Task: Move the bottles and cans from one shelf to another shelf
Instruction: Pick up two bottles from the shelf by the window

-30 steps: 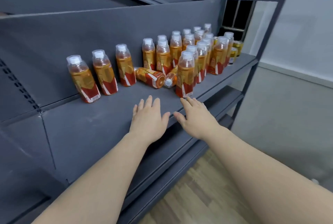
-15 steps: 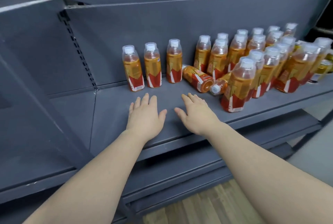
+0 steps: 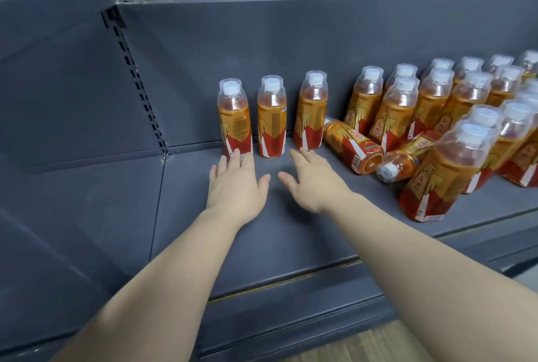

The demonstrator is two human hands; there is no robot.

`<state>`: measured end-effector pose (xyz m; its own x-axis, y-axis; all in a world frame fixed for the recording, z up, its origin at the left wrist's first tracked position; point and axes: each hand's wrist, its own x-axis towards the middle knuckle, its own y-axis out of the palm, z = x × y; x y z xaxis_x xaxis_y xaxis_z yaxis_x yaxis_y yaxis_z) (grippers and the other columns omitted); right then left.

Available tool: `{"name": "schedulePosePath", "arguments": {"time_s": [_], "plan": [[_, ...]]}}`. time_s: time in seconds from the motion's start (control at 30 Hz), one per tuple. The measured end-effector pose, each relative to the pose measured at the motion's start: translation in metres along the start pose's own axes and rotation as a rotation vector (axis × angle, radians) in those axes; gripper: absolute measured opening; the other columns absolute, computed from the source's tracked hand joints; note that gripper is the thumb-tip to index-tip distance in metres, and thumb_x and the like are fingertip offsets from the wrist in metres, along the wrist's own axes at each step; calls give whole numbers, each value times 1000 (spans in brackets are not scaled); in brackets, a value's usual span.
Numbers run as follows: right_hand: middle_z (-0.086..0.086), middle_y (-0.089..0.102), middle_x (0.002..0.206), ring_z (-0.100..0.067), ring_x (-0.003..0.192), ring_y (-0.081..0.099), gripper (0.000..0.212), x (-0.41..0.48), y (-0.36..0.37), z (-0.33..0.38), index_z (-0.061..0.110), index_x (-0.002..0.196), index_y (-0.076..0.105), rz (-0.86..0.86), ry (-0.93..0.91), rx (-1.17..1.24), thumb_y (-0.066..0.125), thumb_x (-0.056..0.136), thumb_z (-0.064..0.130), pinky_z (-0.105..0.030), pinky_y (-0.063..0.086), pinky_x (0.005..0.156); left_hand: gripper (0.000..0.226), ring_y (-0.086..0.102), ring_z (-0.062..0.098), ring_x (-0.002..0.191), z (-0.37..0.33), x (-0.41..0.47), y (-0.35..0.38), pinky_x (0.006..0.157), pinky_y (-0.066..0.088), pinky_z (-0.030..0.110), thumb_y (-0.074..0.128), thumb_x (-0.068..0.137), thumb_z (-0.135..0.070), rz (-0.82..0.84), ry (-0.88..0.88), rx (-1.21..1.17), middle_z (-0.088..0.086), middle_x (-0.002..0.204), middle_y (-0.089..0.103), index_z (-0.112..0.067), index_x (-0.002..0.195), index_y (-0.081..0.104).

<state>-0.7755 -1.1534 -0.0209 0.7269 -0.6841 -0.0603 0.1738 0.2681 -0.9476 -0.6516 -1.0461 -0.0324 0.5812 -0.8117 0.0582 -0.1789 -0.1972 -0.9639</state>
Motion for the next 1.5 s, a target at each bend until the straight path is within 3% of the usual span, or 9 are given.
{"name": "schedulePosePath", "arguments": {"time_s": [0.27,0.5,0.63,0.73,0.83,0.97,1.1,1.37,1.5], "plan": [[-6,14,167,-25,154,11,70,48,1,-4,18,160,13,-20,-49,86,43,104,47,-40,16,123,61,16,33,151,5,25,5,124,15,48,39,103,-48,-65,-94,-31,9,165,19,-16,154,27],[-1,39,155,-25,144,35,77,90,9,-9,20,156,17,-127,-29,425,63,96,38,-42,34,115,55,32,34,144,16,56,10,116,31,51,47,99,-49,-164,-258,-169,12,154,38,-16,142,40],[-1,36,157,-26,147,31,98,109,13,-11,19,159,3,-144,20,600,70,90,37,-47,33,118,70,46,32,132,10,74,11,105,43,50,58,94,-47,-229,-348,-413,8,148,44,-15,149,29],[-1,36,157,-25,147,33,105,121,17,-13,21,159,3,-164,37,675,75,85,41,-50,34,118,89,45,31,135,6,87,11,107,43,47,64,92,-46,-258,-399,-591,8,150,42,-16,157,11],[-1,40,155,-24,143,38,106,132,18,-12,20,158,7,-194,30,713,77,82,43,-49,35,116,93,50,30,129,5,100,13,103,46,48,70,88,-44,-312,-412,-692,7,144,48,-19,156,13],[0,45,147,-21,134,46,100,142,20,-10,21,155,18,-214,-6,741,80,80,45,-41,42,110,87,53,24,122,1,113,14,95,49,37,75,84,-38,-372,-408,-760,3,141,48,-21,151,22],[2,48,142,-18,129,49,96,148,21,-7,21,152,24,-251,-20,751,80,79,46,-30,42,101,83,52,14,100,4,119,16,79,40,25,77,85,-31,-413,-392,-784,-1,136,48,-21,149,25],[5,54,128,-12,110,54,84,151,22,-5,19,143,30,-280,-8,770,81,80,43,-26,46,88,88,53,22,120,8,126,19,91,44,31,82,78,-37,-441,-389,-729,2,139,46,-22,146,28],[7,53,116,-12,103,56,75,150,20,-10,19,137,32,-258,-1,804,80,82,37,-16,43,74,95,51,26,124,7,127,18,101,48,43,86,71,-48,-472,-432,-646,5,137,47,-21,144,31]]}}
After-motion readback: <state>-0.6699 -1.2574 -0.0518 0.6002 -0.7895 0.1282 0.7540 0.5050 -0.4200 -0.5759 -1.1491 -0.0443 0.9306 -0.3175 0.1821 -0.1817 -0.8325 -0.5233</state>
